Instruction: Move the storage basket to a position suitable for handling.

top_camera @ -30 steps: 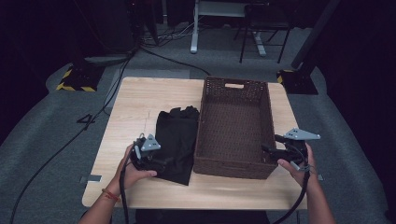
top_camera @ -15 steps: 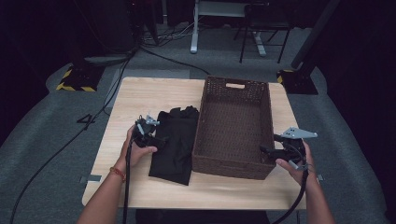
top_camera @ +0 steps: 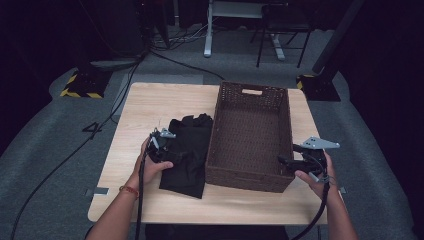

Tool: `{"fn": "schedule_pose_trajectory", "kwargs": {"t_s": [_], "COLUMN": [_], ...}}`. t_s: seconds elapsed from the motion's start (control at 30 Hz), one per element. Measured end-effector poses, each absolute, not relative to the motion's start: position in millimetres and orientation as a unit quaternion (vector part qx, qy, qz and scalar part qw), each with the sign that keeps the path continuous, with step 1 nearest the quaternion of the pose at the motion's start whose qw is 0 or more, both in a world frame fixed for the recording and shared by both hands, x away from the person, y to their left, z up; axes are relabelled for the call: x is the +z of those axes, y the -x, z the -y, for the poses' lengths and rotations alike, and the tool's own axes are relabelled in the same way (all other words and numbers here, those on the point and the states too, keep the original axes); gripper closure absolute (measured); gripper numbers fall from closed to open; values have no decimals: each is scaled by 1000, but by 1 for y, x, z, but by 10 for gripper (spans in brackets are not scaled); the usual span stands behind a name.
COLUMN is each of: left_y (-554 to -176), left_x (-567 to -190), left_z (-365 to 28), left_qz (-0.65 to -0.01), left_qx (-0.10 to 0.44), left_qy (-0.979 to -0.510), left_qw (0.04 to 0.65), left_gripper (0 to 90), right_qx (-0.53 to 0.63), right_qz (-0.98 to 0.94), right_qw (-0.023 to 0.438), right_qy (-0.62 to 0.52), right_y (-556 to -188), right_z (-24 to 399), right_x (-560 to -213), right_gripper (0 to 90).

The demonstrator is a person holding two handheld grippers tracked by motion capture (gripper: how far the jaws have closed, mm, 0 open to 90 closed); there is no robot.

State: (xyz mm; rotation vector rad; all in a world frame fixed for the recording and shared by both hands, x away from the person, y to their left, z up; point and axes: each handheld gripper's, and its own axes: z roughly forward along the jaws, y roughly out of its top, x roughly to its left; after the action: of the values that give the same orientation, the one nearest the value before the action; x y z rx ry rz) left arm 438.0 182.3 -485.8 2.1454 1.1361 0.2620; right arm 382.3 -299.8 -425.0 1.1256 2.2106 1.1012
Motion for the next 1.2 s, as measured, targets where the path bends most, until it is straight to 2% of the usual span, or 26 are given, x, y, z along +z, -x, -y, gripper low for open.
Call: {"fn": "schedule_pose_trajectory", "kwargs": {"t_s": [0.2, 0.3, 0.33, 0.4, 0.43, 0.57, 0.87, 1.07, 1.2], "left_y": [-438, -438, -438, -438, -438, -438, -435, -431, -431], "left_x": [-493, -493, -494, -495, -495, -495, -497, -494, -491], "left_z": [-192, -188, -185, -177, -177, -159, -151, -146, -147], "left_qz": [-458, -449, -444, -435, -435, -413, -409, -387, -372], "left_qx": [69, 67, 66, 66, 66, 70, 90, 84, 72], "left_qy": [-816, -820, -823, -832, -832, -847, -850, -856, -861], "left_qw": [346, 348, 347, 337, 337, 329, 319, 332, 341], "left_gripper": [150, 130, 117, 20, 1, 0, 5, 170, 344], "right_qx": [401, 401, 402, 405, 405, 408, 410, 406, 403], "right_qz": [-795, -794, -794, -793, -793, -793, -795, -799, -802], "right_qw": [206, 206, 205, 202, 198, 190, 178, 173, 174], "right_qy": [-406, -407, -408, -408, -409, -410, -411, -409, -405], "right_y": [-383, -383, -383, -383, -383, -384, -385, -386, -387], "right_z": [301, 301, 301, 301, 301, 300, 299, 297, 296], "right_x": [-426, -426, -426, -426, -426, -427, -428, -427, -427], "right_gripper": [266, 267, 267, 263, 261, 255, 250, 246, 244]}}
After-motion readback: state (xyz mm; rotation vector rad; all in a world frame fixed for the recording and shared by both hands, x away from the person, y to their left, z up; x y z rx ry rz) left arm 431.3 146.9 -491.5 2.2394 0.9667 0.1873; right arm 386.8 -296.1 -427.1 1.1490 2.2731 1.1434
